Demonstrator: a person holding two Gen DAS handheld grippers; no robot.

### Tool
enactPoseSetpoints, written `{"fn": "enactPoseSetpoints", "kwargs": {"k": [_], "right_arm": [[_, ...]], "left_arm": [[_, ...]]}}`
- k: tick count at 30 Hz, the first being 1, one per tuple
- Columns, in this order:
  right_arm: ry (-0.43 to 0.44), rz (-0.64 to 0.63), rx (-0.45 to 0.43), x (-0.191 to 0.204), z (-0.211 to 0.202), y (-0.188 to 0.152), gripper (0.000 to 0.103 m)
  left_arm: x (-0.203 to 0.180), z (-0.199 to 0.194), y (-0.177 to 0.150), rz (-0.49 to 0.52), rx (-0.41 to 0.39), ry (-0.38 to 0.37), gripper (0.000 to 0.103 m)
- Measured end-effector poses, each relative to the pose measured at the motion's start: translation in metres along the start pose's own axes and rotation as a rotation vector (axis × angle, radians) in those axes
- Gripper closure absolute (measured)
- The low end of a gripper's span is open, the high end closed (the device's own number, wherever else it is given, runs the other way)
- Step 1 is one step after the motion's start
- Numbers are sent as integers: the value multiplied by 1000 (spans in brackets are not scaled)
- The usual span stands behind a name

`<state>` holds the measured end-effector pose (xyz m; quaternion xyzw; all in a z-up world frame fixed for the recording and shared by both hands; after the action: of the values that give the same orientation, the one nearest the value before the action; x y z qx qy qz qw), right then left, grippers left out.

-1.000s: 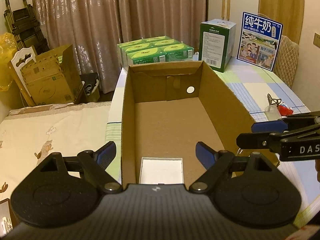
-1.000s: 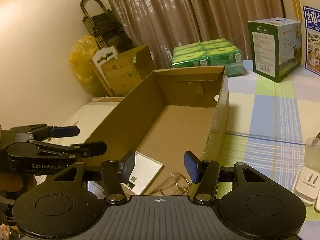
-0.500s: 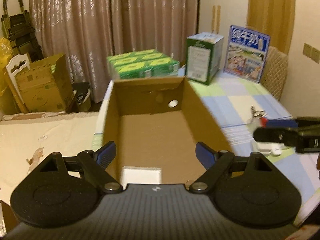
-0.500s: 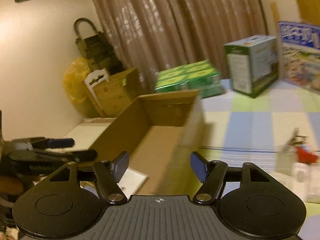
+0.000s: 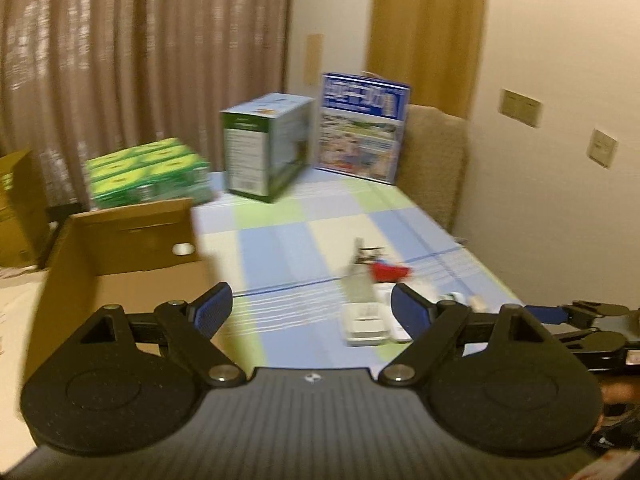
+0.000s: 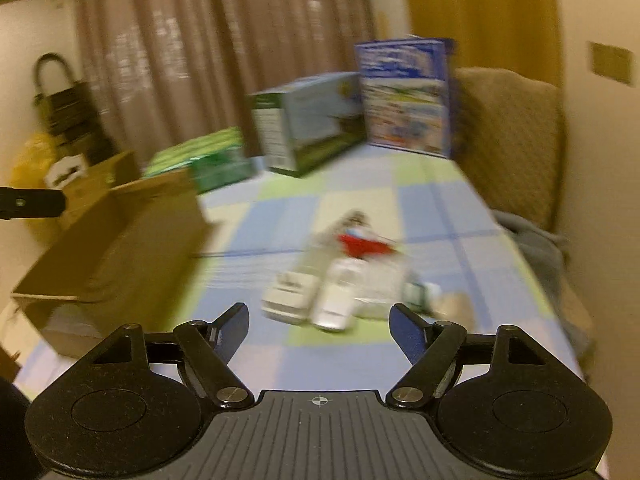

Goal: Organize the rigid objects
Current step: 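Move the right tool back to the table and grasp the beige plug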

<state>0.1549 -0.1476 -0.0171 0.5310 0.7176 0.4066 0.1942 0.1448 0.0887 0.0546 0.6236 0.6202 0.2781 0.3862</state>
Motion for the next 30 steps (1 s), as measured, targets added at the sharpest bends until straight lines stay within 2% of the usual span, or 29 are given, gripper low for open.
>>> {"fn": "enactPoseSetpoints", "kwargs": {"k": [4,11,15,21,26,30], "right_arm": [[-53,37,0,-36,-13,-10,28],[-84,63,7,-74,-3,-21,28],[-68,25,29,-86,17,-21,28],[-13,-119,76,-97,54,-16,28],[72,-189,136,-110,90,-19,28],[104,-224,169,-124,111,-21,28]], "left_arm": [[-38,21,-9,29,20,-51,19],[-67,67,-35,68,54,-61,19],[-69,98,-54,82,91,-55,19],[-58,138,-70,84,130,-45,19],[-47,156,-79,71,146,-47,19],[-43,168,-87,69,167,-53,19]]}}
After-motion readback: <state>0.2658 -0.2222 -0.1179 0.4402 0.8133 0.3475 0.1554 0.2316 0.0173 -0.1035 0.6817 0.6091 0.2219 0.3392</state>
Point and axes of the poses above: each gripper's, at about its wrist camera, not at the fingertips, and z roughly the way its jaws point, x to its left, y to its top, the point moved 7 cm from there along z, roughly the way its jaws point, and after that the axes turned 5 degrees about -z, right-handed, at the moved point
